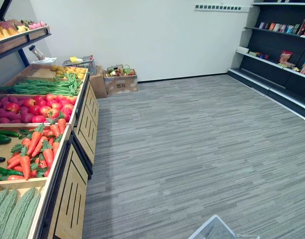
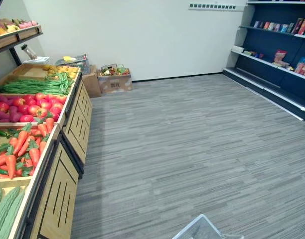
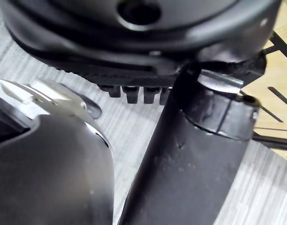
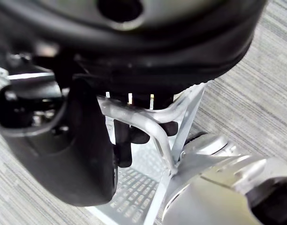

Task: Pick vegetable in the basket

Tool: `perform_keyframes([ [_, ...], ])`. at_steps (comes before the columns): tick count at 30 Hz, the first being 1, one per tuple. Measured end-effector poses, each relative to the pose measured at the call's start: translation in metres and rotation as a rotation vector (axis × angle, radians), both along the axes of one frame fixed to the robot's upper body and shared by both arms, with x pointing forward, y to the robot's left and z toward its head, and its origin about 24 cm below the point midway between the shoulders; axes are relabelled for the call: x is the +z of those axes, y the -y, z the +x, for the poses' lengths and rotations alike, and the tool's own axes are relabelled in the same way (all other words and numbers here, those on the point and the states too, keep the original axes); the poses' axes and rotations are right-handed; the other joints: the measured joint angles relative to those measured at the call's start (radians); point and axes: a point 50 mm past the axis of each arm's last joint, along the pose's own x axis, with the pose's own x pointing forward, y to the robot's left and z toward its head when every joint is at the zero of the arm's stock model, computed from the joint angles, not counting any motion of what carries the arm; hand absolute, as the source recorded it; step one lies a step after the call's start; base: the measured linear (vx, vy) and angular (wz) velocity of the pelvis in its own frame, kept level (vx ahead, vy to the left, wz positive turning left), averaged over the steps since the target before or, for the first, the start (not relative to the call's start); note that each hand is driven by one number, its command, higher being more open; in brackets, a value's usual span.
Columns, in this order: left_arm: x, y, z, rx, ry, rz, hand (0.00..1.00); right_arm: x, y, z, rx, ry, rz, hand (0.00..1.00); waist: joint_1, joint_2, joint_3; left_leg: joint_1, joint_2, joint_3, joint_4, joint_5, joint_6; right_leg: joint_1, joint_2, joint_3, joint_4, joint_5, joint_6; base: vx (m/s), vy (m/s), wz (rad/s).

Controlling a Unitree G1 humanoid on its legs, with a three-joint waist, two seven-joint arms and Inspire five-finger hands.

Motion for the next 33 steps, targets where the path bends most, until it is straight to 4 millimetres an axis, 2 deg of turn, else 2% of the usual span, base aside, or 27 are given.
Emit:
perform_keyframes([
  [1, 0.001, -0.001, 0.003, -0.018, 0.01, 0.007, 1.0, 0.0, -0.001, 0.001, -0.037, 0.013, -0.006, 0.0, 0.002, -0.004, 0.02, 0.006, -0.015, 0.001, 0.004, -0.003, 0.016, -0.067, -0.034, -0.014, 0.145, -0.004, 0.001, -0.1, 0.057, -0.02],
  [2, 0.001, -0.002, 0.003, -0.024, 0.01, 0.012, 1.0, 0.0, 0.0, 0.001, -0.066, 0.022, -0.011, 0.0, -0.003, -0.008, 0.028, 0.014, -0.02, 0.0, 0.002, -0.002, 0.023, -0.1, -0.054, -0.026, 0.219, -0.001, 0.008, -0.11, 0.033, 0.11],
  [3, 0.001, -0.005, 0.0, -0.025, -0.002, 0.024, 1.0, 0.0, -0.001, 0.0, -0.105, 0.028, -0.005, 0.0, -0.022, -0.016, 0.037, 0.03, -0.024, -0.004, 0.0, -0.003, 0.026, -0.134, -0.082, -0.044, 0.308, -0.011, 0.008, -0.07, 0.023, 0.24],
  [4, 0.001, -0.006, -0.007, -0.007, -0.02, 0.029, 1.0, -0.001, -0.001, -0.007, -0.129, 0.019, -0.006, 0.0, -0.03, -0.018, 0.039, 0.042, -0.023, -0.011, -0.005, -0.005, 0.029, -0.155, -0.101, -0.046, 0.312, -0.03, 0.002, -0.04, 0.01, 0.2],
  [6, 0.0, -0.006, -0.013, 0.017, -0.042, 0.023, 1.0, -0.001, -0.001, -0.015, -0.151, 0.006, -0.005, 0.0, -0.032, -0.017, 0.041, 0.046, -0.009, -0.012, -0.017, -0.006, 0.026, -0.172, -0.102, -0.028, 0.228, -0.026, 0.01, 0.04, -0.055, 0.05],
  [7, 0.0, -0.006, -0.014, 0.029, -0.05, 0.019, 1.0, -0.001, -0.002, -0.017, -0.155, 0.002, -0.002, 0.0, -0.033, -0.014, 0.043, 0.044, 0.011, -0.015, -0.02, -0.011, 0.018, -0.171, -0.087, -0.001, 0.099, -0.001, 0.027, 0.14, -0.182, 0.03],
  [8, 0.0, -0.007, -0.012, 0.043, -0.046, 0.019, 1.0, -0.002, -0.005, -0.017, -0.173, 0.006, 0.007, 0.0, -0.033, -0.021, 0.05, 0.042, 0.032, -0.02, -0.022, -0.021, 0.002, -0.158, -0.073, 0.008, -0.031, 0.086, 0.03, 0.17, -0.205, 0.04],
  [9, 0.0, -0.006, -0.011, 0.054, -0.043, 0.017, 1.0, -0.002, -0.006, -0.019, -0.182, 0.004, 0.01, 0.0, -0.033, -0.022, 0.054, 0.044, 0.046, -0.028, -0.027, -0.026, -0.005, -0.143, -0.055, 0.004, -0.066, 0.134, 0.012, 0.25, -0.243, 0.08],
  [10, 0.001, -0.009, -0.004, 0.054, -0.025, 0.018, 1.0, -0.003, -0.009, -0.017, -0.187, 0.008, 0.022, 0.0, -0.032, -0.021, 0.063, 0.056, 0.059, -0.036, -0.04, -0.021, -0.035, -0.124, -0.025, -0.013, -0.089, 0.134, 0.0, 0.32, -0.188, 0.01],
  [11, 0.001, -0.008, -0.003, 0.057, -0.016, 0.011, 1.0, -0.003, -0.009, -0.016, -0.192, 0.013, 0.026, 0.0, -0.022, -0.02, 0.073, 0.059, 0.061, -0.037, -0.031, -0.018, -0.032, -0.136, -0.023, -0.029, -0.06, 0.127, -0.012, 0.38, -0.188, 0.13],
  [12, 0.001, -0.008, -0.001, 0.075, -0.004, 0.006, 1.0, -0.003, -0.012, -0.017, -0.212, 0.009, 0.037, 0.0, -0.025, -0.016, 0.089, 0.079, 0.075, -0.032, -0.036, -0.026, -0.041, -0.137, -0.018, -0.053, -0.004, 0.097, -0.048, 0.3, -0.123, 0.18],
  [13, 0.001, -0.008, 0.0, 0.088, 0.001, 0.002, 1.0, -0.004, -0.013, -0.019, -0.218, 0.003, 0.041, 0.0, -0.026, -0.016, 0.093, 0.093, 0.08, -0.035, -0.04, -0.029, -0.045, -0.139, -0.019, -0.06, 0.037, 0.064, -0.055, 0.31, -0.192, 0.39],
  [14, 0.001, -0.008, -0.003, 0.099, -0.003, 0.0, 1.0, -0.005, -0.018, -0.026, -0.236, -0.021, 0.058, 0.0, -0.029, -0.018, 0.091, 0.116, 0.086, -0.035, -0.036, -0.032, -0.043, -0.144, -0.031, -0.074, 0.121, -0.004, -0.059, 0.25, -0.178, 0.35],
  [15, 0.001, -0.007, -0.005, 0.112, -0.008, -0.006, 1.0, -0.005, -0.019, -0.029, -0.25, -0.03, 0.062, 0.0, -0.03, -0.021, 0.086, 0.119, 0.09, -0.036, -0.026, -0.032, -0.043, -0.142, -0.037, -0.082, 0.145, -0.029, -0.06, 0.34, -0.207, 0.48],
  [16, 0.001, -0.007, -0.005, 0.133, -0.006, -0.007, 1.0, -0.006, -0.022, -0.033, -0.269, -0.044, 0.076, 0.0, -0.034, -0.03, 0.074, 0.117, 0.094, -0.036, 0.012, -0.031, -0.042, -0.126, -0.044, -0.102, 0.163, -0.064, -0.067, 0.24, -0.135, 0.42],
  [18, 0.001, -0.007, -0.006, 0.169, 0.005, -0.013, 1.0, -0.006, -0.024, -0.042, -0.283, -0.074, 0.081, 0.0, -0.035, -0.03, 0.046, 0.066, 0.114, -0.043, 0.152, -0.027, -0.035, -0.085, -0.034, -0.117, 0.144, -0.091, -0.081, 0.33, -0.176, 0.3],
  [20, 0.001, -0.004, -0.007, 0.172, 0.002, -0.021, 1.0, -0.006, -0.02, -0.044, -0.282, -0.081, 0.074, 0.0, -0.035, -0.015, 0.032, 0.016, 0.145, -0.044, 0.29, -0.018, -0.025, -0.036, -0.01, -0.128, 0.1, -0.095, -0.089, 0.3, -0.166, 0.11],
  [22, 0.0, -0.001, -0.004, 0.173, 0.015, -0.03, 1.0, -0.004, -0.011, -0.045, -0.261, -0.091, 0.059, 0.0, -0.033, 0.002, 0.037, -0.111, 0.206, -0.044, 0.614, 0.04, -0.024, 0.063, 0.028, -0.132, 0.026, -0.093, -0.127, 0.38, -0.156, 0.11],
  [23, 0.001, -0.001, 0.0, 0.173, 0.028, -0.028, 1.0, -0.004, -0.009, -0.045, -0.246, -0.097, 0.053, 0.0, -0.032, 0.009, 0.044, -0.152, 0.211, -0.043, 0.701, 0.02, -0.024, 0.093, 0.034, -0.132, 0.006, -0.092, -0.13, 0.31, -0.066, 0.08],
  [24, 0.001, 0.0, 0.002, 0.172, 0.036, -0.031, 1.0, -0.003, -0.005, -0.048, -0.229, -0.114, 0.045, 0.0, -0.028, 0.013, 0.051, -0.206, 0.201, -0.029, 0.791, -0.023, -0.017, 0.155, 0.034, -0.131, -0.035, -0.088, -0.132, 0.28, -0.013, -0.03],
  [26, 0.001, -0.001, 0.002, 0.18, 0.045, -0.027, 1.0, -0.003, -0.003, -0.048, -0.226, -0.112, 0.045, 0.0, -0.019, -0.001, 0.053, -0.26, 0.15, 0.031, 0.747, -0.072, -0.013, 0.222, 0.013, -0.123, -0.079, -0.086, -0.132, 0.29, 0.022, -0.15],
  [28, 0.002, -0.005, 0.004, 0.167, 0.066, -0.013, 1.0, -0.003, -0.003, -0.036, -0.201, -0.069, 0.059, 0.0, -0.018, -0.022, 0.054, -0.333, 0.056, 0.081, 0.47, -0.07, -0.013, 0.258, -0.02, -0.111, -0.135, -0.087, -0.114, 0.26, 0.052, -0.2],
  [29, 0.002, -0.005, 0.005, 0.167, 0.071, -0.009, 1.0, -0.003, -0.004, -0.033, -0.192, -0.059, 0.062, 0.0, -0.019, -0.024, 0.054, -0.349, 0.033, 0.079, 0.372, -0.045, -0.005, 0.261, -0.026, -0.11, -0.147, -0.087, -0.107, 0.25, 0.116, -0.08],
  [30, 0.003, -0.005, 0.006, 0.166, 0.075, -0.008, 1.0, -0.003, -0.005, -0.03, -0.181, -0.055, 0.064, 0.0, -0.015, -0.033, 0.059, -0.367, -0.002, 0.067, 0.264, 0.039, 0.013, 0.271, -0.037, -0.109, -0.163, -0.09, -0.096, 0.3, 0.125, -0.07],
  [31, 0.003, -0.007, 0.003, 0.166, 0.066, -0.001, 1.0, -0.004, -0.008, -0.031, -0.18, -0.056, 0.067, 0.0, -0.004, -0.055, 0.055, -0.352, -0.046, 0.057, 0.147, 0.16, 0.018, 0.293, -0.058, -0.096, -0.191, -0.085, -0.084, 0.43, 0.149, -0.1],
  [32, 0.003, -0.008, 0.001, 0.169, 0.062, 0.002, 1.0, -0.004, -0.008, -0.033, -0.182, -0.056, 0.065, 0.0, 0.008, -0.059, 0.049, -0.336, -0.068, 0.053, 0.088, 0.232, 0.041, 0.293, -0.067, -0.082, -0.208, -0.079, -0.072, 0.41, 0.107, 0.09],
  [33, 0.004, -0.01, 0.005, 0.164, 0.07, 0.009, 1.0, -0.004, -0.009, -0.03, -0.176, -0.049, 0.064, 0.0, 0.004, -0.061, 0.062, -0.343, -0.077, 0.046, 0.097, 0.237, 0.065, 0.293, -0.068, -0.071, -0.226, -0.048, -0.049, 0.38, 0.114, 0.25],
])
